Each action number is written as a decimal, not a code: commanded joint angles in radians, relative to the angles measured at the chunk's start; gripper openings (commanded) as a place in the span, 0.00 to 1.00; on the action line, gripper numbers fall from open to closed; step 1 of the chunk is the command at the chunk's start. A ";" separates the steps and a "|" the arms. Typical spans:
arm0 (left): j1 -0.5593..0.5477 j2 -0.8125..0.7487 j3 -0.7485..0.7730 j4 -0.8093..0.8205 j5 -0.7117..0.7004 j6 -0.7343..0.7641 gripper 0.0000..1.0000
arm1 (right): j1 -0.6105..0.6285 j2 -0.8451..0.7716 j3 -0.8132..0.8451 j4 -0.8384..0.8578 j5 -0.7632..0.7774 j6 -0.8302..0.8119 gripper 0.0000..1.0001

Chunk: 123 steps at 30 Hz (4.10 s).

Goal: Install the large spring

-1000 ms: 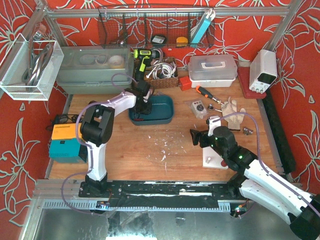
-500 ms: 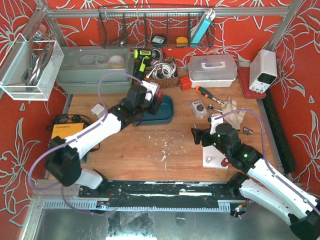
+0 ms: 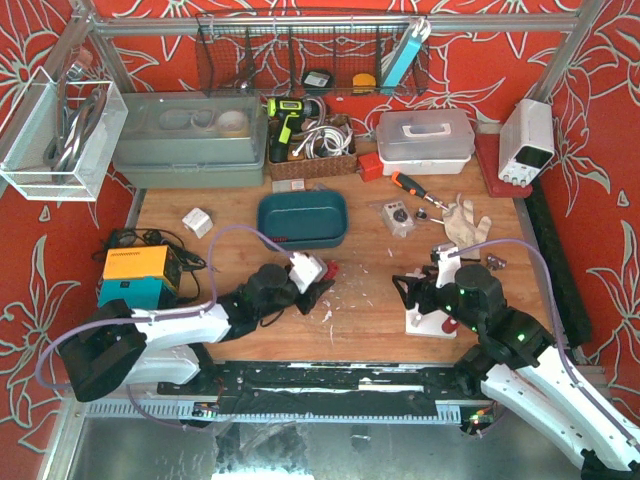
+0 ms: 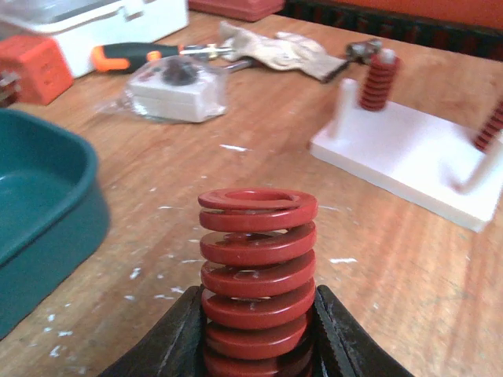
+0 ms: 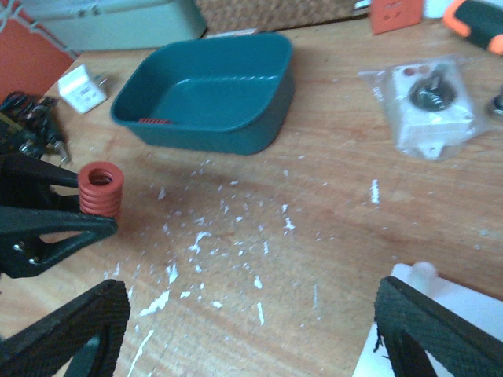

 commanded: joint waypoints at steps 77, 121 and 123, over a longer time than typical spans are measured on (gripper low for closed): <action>-0.144 0.026 -0.039 0.261 -0.325 0.194 1.00 | 0.194 0.238 0.185 -0.326 0.198 0.167 0.00; -0.144 0.031 -0.027 0.240 -0.328 0.188 1.00 | 0.194 0.288 0.071 -0.416 0.232 0.340 0.00; -0.144 0.033 -0.027 0.241 -0.328 0.189 1.00 | 0.194 0.290 0.077 -0.420 0.236 0.336 0.00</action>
